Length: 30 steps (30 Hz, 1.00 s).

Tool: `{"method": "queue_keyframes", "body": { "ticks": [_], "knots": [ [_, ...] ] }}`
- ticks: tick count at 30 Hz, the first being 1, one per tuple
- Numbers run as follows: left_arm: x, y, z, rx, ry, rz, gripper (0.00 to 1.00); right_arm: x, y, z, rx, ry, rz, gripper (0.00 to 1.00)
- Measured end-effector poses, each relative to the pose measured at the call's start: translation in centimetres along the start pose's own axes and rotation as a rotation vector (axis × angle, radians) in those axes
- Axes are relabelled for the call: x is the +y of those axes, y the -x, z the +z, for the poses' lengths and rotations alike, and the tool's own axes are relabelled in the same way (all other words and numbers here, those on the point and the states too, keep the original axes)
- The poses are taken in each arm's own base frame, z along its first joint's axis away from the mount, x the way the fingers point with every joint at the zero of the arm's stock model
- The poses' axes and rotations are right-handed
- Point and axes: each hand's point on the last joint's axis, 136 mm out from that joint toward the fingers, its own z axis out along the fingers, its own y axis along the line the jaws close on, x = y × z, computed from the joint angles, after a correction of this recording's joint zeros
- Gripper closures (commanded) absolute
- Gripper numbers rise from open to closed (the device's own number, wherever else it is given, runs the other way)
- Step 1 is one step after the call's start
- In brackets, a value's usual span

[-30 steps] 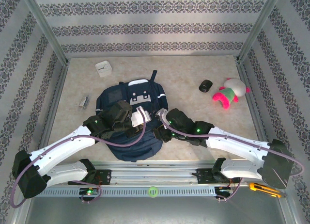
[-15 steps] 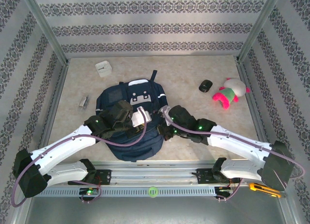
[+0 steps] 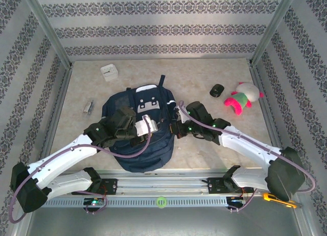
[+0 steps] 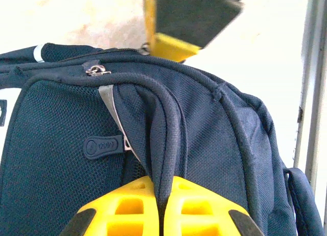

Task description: Pack the student bag

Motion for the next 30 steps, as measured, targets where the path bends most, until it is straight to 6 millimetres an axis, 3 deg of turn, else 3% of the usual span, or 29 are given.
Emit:
{"method": "queue_keyframes", "body": {
  "ticks": [13, 23, 30],
  "knots": [
    [-1.0, -0.3, -0.1, -0.023, -0.063, 0.047, 1.0, -4.6, 3.5, 3.8, 0.017, 0.098, 0.172, 1.0],
    [-1.2, -0.1, 0.0, -0.035, -0.075, 0.062, 1.0, -5.2, 4.3, 4.1, 0.022, 0.101, 0.191, 1.0],
    [-0.9, -0.1, 0.2, -0.04, -0.068, 0.064, 1.0, -6.2, 4.7, 5.3, 0.053, 0.079, 0.266, 1.0]
  ]
}}
